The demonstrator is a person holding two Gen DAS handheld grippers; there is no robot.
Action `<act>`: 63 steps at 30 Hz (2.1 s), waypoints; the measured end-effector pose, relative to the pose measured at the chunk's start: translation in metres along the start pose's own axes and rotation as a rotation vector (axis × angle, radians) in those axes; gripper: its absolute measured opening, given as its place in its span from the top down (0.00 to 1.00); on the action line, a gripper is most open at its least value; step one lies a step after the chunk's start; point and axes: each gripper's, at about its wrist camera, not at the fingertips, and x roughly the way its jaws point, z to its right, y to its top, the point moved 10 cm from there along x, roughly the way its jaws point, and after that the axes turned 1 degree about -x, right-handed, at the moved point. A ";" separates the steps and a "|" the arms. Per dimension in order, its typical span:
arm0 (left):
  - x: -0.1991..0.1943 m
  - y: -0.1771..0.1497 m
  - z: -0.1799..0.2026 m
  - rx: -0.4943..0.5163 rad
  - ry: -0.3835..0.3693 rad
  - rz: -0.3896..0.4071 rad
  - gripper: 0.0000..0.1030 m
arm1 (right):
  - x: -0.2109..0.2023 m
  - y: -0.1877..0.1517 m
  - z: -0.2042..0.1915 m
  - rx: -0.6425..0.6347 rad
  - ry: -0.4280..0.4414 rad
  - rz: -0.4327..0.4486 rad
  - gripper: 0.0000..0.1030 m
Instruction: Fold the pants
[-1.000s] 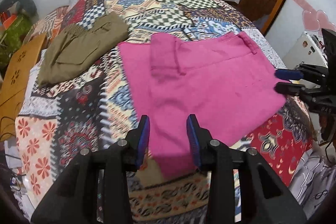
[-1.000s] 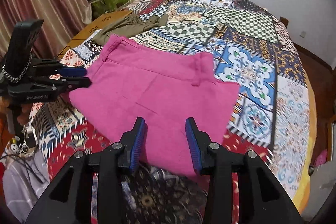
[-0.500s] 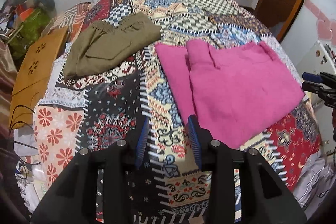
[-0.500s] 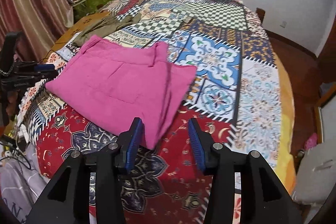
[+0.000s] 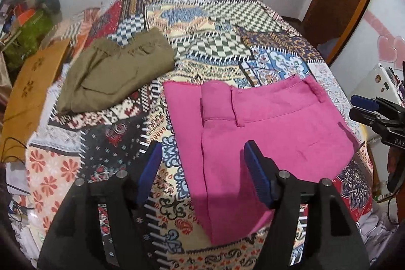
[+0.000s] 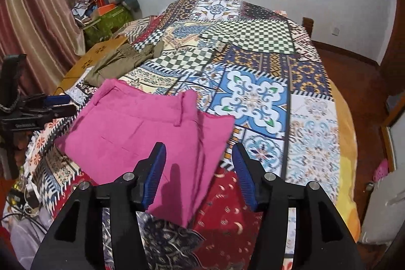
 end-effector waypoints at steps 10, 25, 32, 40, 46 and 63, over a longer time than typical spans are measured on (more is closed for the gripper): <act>0.029 -0.009 -0.006 -0.103 -0.087 -0.066 0.28 | 0.036 -0.013 0.002 0.010 0.003 -0.090 0.40; 0.051 0.007 0.000 -0.145 -0.130 -0.074 0.16 | 0.063 -0.017 0.011 0.137 0.120 -0.161 0.25; 0.058 0.011 0.007 -0.117 -0.140 -0.093 0.16 | 0.067 -0.016 0.008 0.160 0.166 -0.167 0.24; 0.051 0.013 0.019 -0.076 -0.184 -0.087 0.41 | 0.065 -0.009 -0.003 0.118 0.216 -0.143 0.48; 0.047 0.019 0.025 -0.059 -0.187 -0.073 0.62 | 0.064 0.003 -0.003 0.091 0.186 -0.102 0.68; -0.009 0.056 0.018 -0.021 -0.090 0.087 0.79 | 0.031 0.050 -0.023 0.015 0.187 0.041 0.85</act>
